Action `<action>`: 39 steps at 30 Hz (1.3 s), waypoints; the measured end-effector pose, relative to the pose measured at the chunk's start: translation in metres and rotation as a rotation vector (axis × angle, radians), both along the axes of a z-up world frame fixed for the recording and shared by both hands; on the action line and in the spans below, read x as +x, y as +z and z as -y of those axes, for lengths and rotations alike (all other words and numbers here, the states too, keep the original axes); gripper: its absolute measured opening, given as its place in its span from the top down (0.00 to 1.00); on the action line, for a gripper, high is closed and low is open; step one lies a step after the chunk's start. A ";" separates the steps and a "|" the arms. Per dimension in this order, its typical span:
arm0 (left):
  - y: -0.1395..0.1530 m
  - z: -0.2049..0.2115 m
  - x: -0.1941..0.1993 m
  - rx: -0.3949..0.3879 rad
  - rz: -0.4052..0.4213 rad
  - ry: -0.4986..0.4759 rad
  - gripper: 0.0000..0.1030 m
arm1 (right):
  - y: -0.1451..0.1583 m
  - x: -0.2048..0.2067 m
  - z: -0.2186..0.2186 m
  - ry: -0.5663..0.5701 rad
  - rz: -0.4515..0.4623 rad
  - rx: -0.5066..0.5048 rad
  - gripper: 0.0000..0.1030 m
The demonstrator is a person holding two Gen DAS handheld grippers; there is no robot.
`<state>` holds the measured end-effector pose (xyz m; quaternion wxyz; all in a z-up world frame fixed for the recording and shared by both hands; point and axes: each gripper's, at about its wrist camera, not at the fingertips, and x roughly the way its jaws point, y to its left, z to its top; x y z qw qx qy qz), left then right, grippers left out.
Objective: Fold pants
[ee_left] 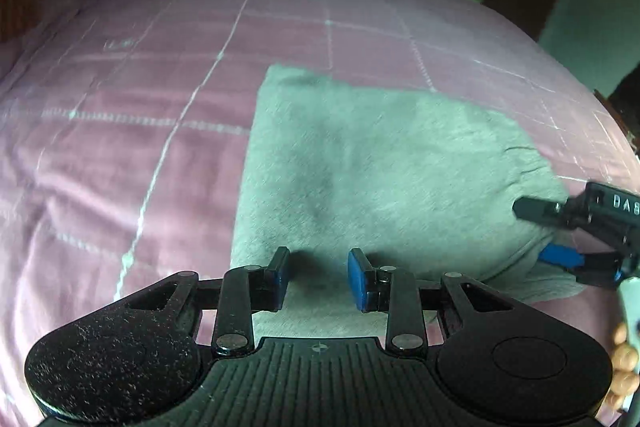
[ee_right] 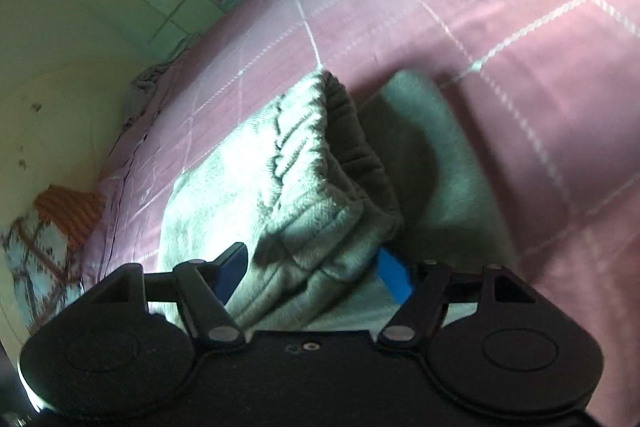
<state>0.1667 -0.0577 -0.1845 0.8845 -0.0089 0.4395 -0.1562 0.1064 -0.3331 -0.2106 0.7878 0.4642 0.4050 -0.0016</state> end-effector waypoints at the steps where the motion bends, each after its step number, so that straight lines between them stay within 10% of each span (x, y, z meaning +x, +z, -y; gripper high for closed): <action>1: -0.004 -0.002 0.000 -0.011 0.003 0.009 0.69 | -0.001 0.003 -0.002 -0.015 -0.012 -0.002 0.33; 8: 0.011 0.003 -0.009 -0.026 0.051 -0.004 0.69 | 0.034 0.005 -0.023 -0.006 0.112 -0.180 0.60; 13: 0.015 0.021 -0.014 -0.031 0.063 -0.049 0.69 | 0.062 -0.015 -0.012 0.026 0.213 -0.263 0.59; 19: -0.005 0.050 -0.021 0.076 0.059 -0.092 0.68 | 0.007 -0.024 0.016 0.014 0.016 -0.179 0.54; 26: 0.003 0.045 -0.020 0.027 0.034 -0.093 0.68 | 0.011 -0.039 0.014 -0.013 0.063 -0.209 0.58; 31: -0.004 0.044 -0.018 0.043 0.028 -0.107 0.68 | 0.008 -0.038 0.015 -0.024 0.021 -0.193 0.42; 39: 0.007 0.051 -0.020 0.025 0.041 -0.095 0.68 | 0.076 -0.026 -0.008 0.086 0.181 -0.528 0.62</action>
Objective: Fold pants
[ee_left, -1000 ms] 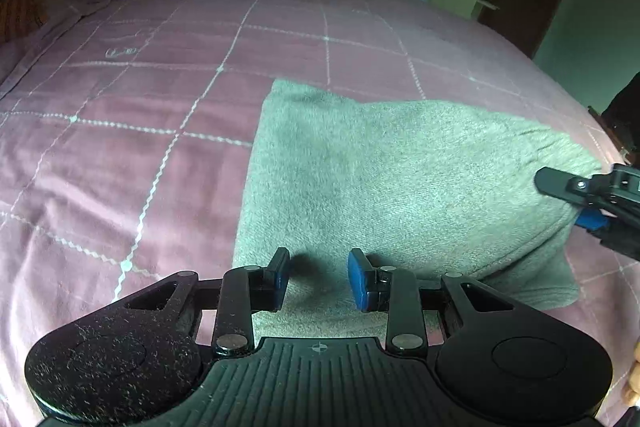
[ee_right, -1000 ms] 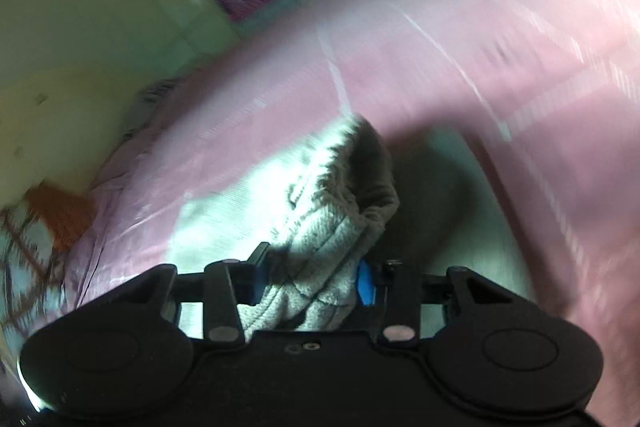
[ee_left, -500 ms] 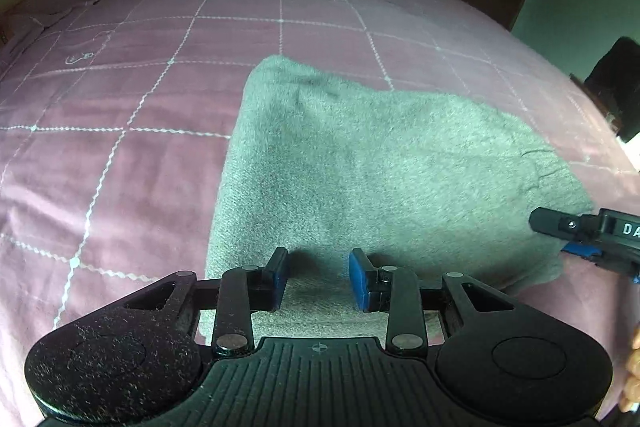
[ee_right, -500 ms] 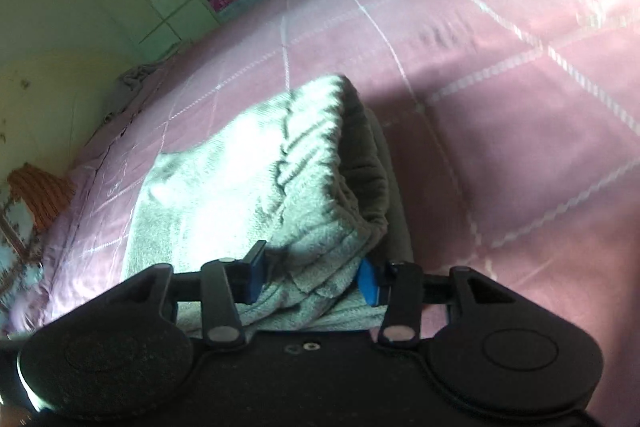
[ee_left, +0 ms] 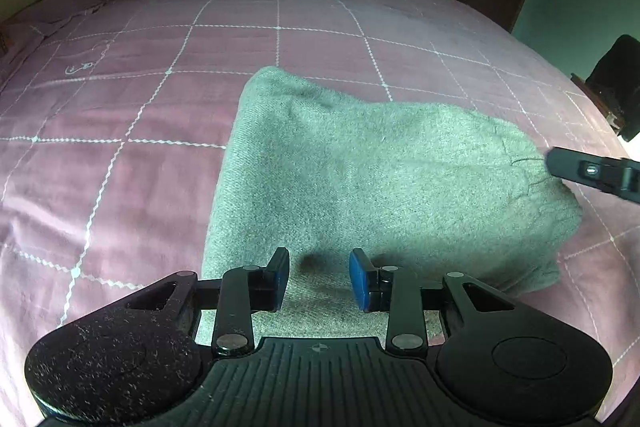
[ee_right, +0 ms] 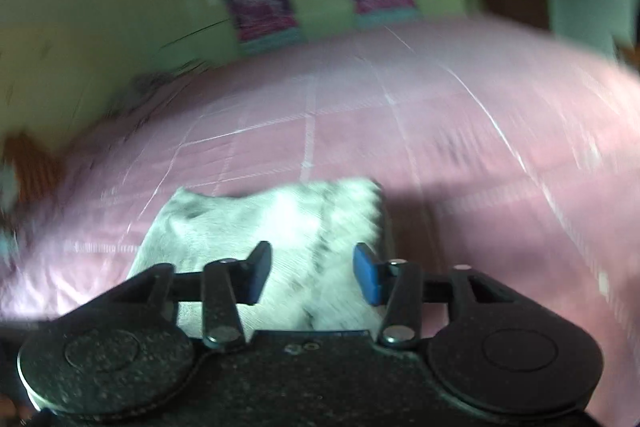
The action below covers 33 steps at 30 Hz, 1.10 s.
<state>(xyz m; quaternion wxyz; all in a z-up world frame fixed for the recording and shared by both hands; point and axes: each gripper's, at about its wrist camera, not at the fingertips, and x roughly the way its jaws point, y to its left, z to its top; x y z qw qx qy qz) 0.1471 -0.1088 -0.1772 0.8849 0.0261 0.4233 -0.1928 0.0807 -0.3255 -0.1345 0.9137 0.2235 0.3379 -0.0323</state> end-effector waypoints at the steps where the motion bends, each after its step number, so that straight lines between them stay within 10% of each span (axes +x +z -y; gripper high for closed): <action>1: -0.004 0.000 0.001 0.004 -0.014 0.003 0.68 | 0.000 0.008 -0.007 0.038 -0.006 -0.022 0.64; 7: -0.018 -0.002 -0.004 -0.008 -0.025 -0.019 0.68 | -0.051 0.012 -0.028 0.147 -0.181 -0.174 0.67; 22: -0.003 0.011 0.064 0.021 -0.053 -0.030 0.67 | -0.008 0.037 -0.015 0.135 -0.065 -0.106 0.64; 33: -0.017 0.061 0.150 0.055 -0.034 -0.018 0.67 | -0.055 0.098 -0.009 0.095 -0.145 -0.134 0.66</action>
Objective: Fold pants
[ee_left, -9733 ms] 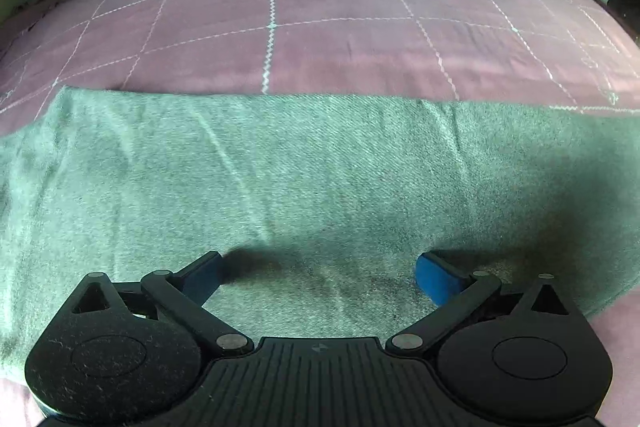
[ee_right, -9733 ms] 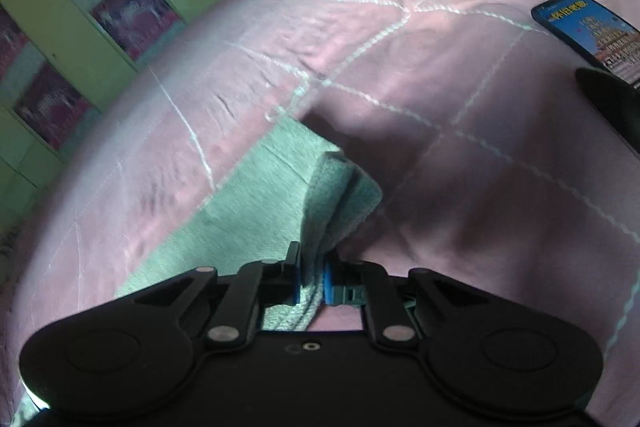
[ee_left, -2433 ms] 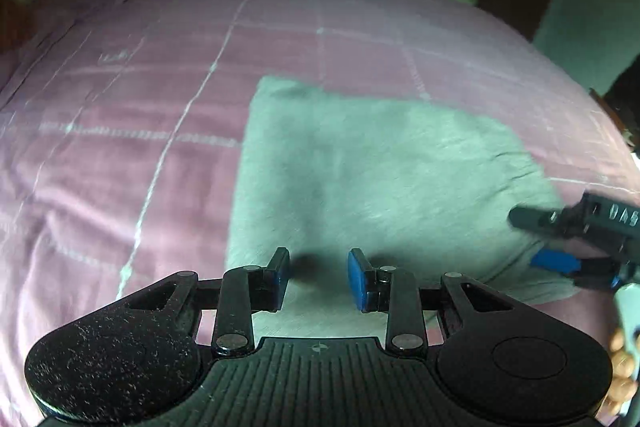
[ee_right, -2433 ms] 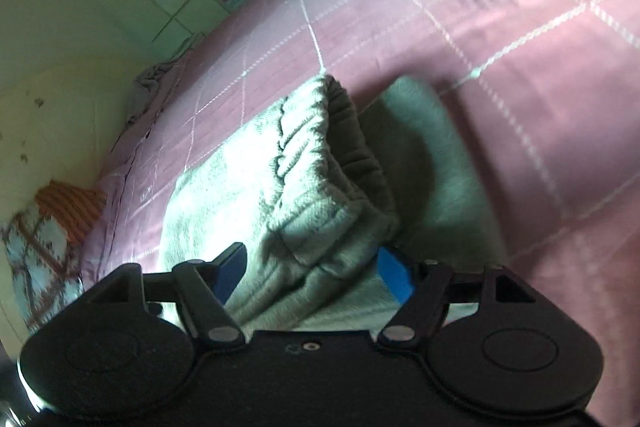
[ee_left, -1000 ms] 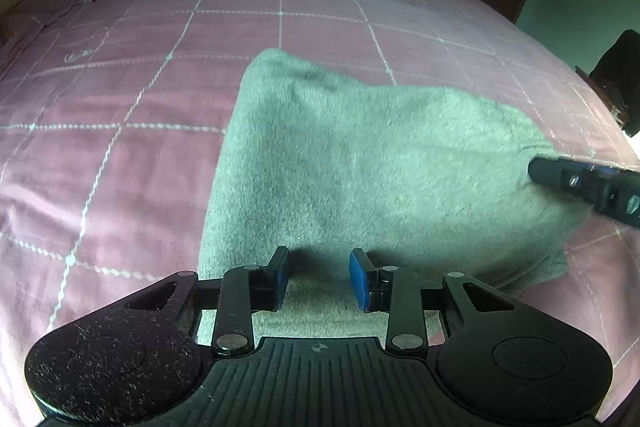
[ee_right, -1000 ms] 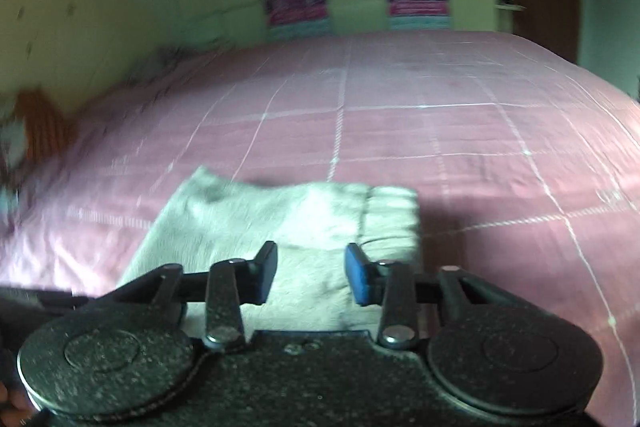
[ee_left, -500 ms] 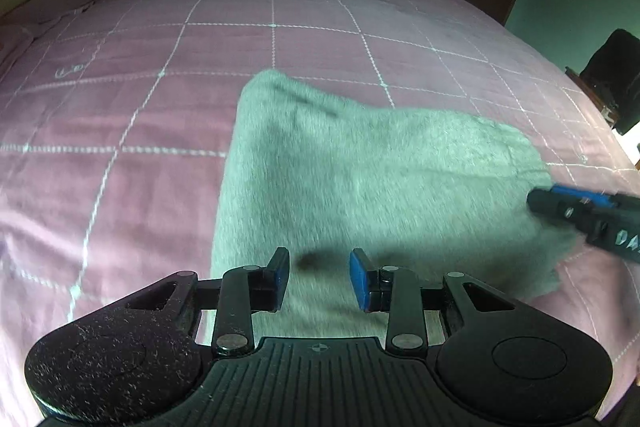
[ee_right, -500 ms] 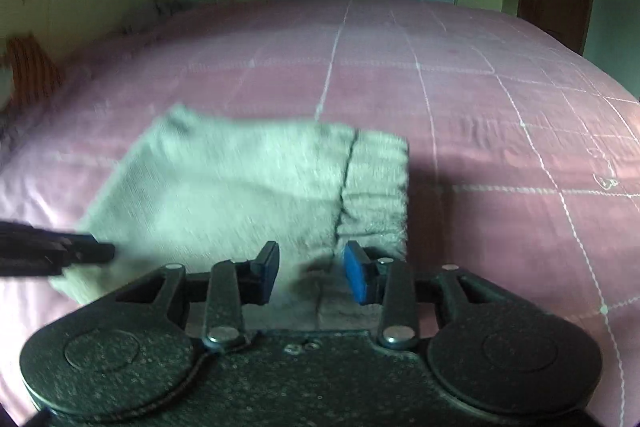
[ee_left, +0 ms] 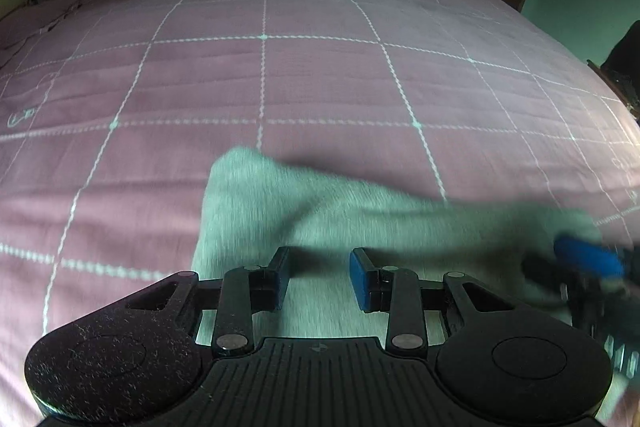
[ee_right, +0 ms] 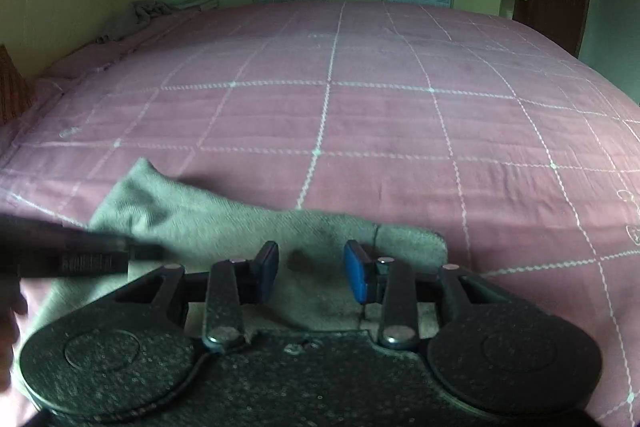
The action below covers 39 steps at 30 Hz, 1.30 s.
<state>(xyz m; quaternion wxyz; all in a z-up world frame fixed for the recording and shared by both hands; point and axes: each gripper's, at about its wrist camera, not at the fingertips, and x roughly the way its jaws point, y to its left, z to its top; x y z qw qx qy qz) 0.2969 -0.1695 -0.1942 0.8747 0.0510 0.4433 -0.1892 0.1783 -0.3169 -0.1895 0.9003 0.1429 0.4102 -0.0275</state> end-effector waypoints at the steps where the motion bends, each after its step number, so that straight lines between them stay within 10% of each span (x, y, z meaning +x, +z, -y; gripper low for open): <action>1: -0.002 0.004 0.008 -0.004 -0.006 0.008 0.67 | -0.005 -0.002 -0.002 0.011 0.000 -0.016 0.66; 7: -0.010 0.013 0.028 -0.001 -0.043 0.046 0.68 | -0.018 -0.009 -0.014 0.075 0.007 -0.119 0.67; 14: 0.011 -0.017 -0.044 -0.011 0.013 -0.001 0.67 | 0.021 -0.031 -0.016 0.057 0.091 -0.073 0.62; 21: -0.004 -0.039 -0.128 0.044 0.065 -0.013 0.67 | -0.007 -0.069 -0.024 0.061 0.024 -0.105 0.62; 39: 0.007 -0.054 -0.169 0.015 0.063 0.035 0.67 | 0.009 -0.094 -0.032 0.067 -0.015 -0.094 0.57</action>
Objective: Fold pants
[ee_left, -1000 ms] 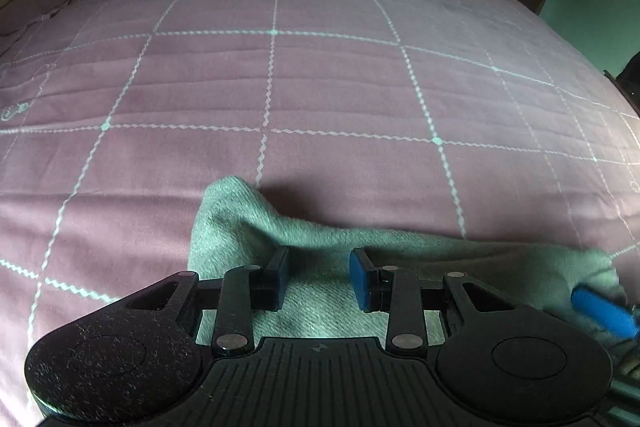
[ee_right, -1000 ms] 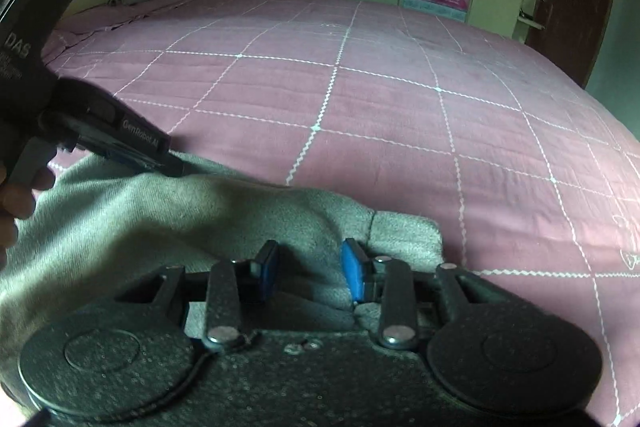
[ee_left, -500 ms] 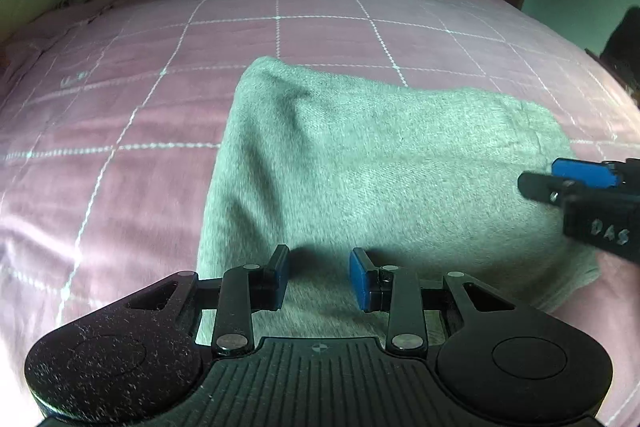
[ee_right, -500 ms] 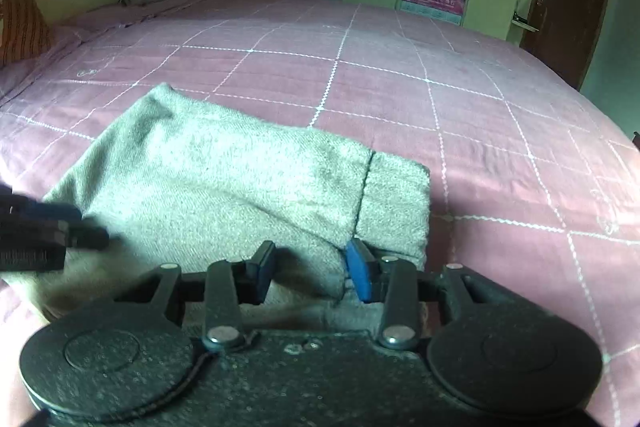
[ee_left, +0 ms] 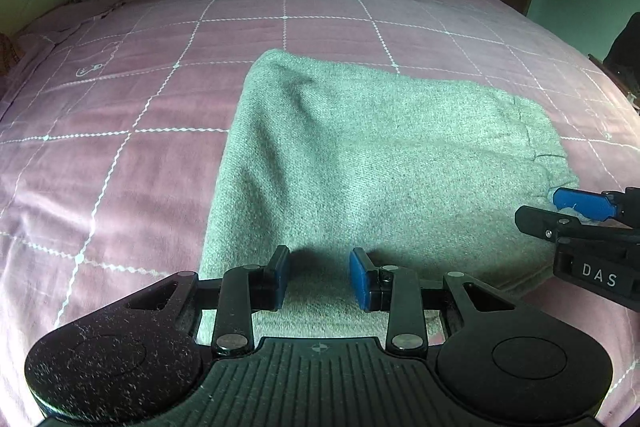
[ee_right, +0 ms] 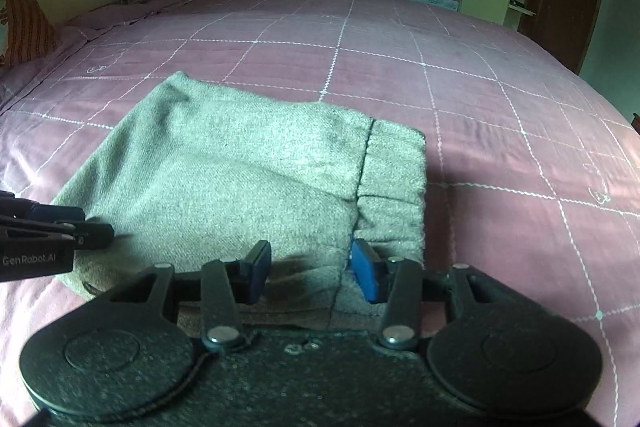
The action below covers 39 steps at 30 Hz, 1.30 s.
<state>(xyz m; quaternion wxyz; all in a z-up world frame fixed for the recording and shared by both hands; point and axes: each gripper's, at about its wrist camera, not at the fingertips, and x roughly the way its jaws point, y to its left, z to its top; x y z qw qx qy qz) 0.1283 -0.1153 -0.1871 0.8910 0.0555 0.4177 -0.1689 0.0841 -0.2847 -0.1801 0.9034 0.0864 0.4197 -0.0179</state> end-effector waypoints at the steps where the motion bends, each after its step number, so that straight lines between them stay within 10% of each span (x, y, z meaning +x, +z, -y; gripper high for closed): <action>1: 0.000 -0.001 -0.002 -0.001 0.000 -0.002 0.67 | 0.000 -0.002 -0.002 0.004 0.001 -0.009 0.56; 23: 0.004 -0.012 -0.020 -0.040 0.015 0.021 0.67 | 0.029 -0.043 0.001 -0.053 0.159 -0.032 0.52; 26: 0.005 -0.007 -0.026 -0.013 0.032 0.018 0.67 | 0.003 -0.029 0.001 -0.010 0.015 -0.047 0.51; 33: 0.012 -0.005 -0.021 -0.029 0.035 0.019 0.67 | 0.029 -0.043 0.007 -0.092 0.143 -0.007 0.48; 39: 0.015 -0.003 -0.020 -0.020 0.018 -0.008 0.67 | 0.016 -0.034 0.008 -0.065 0.049 0.006 0.49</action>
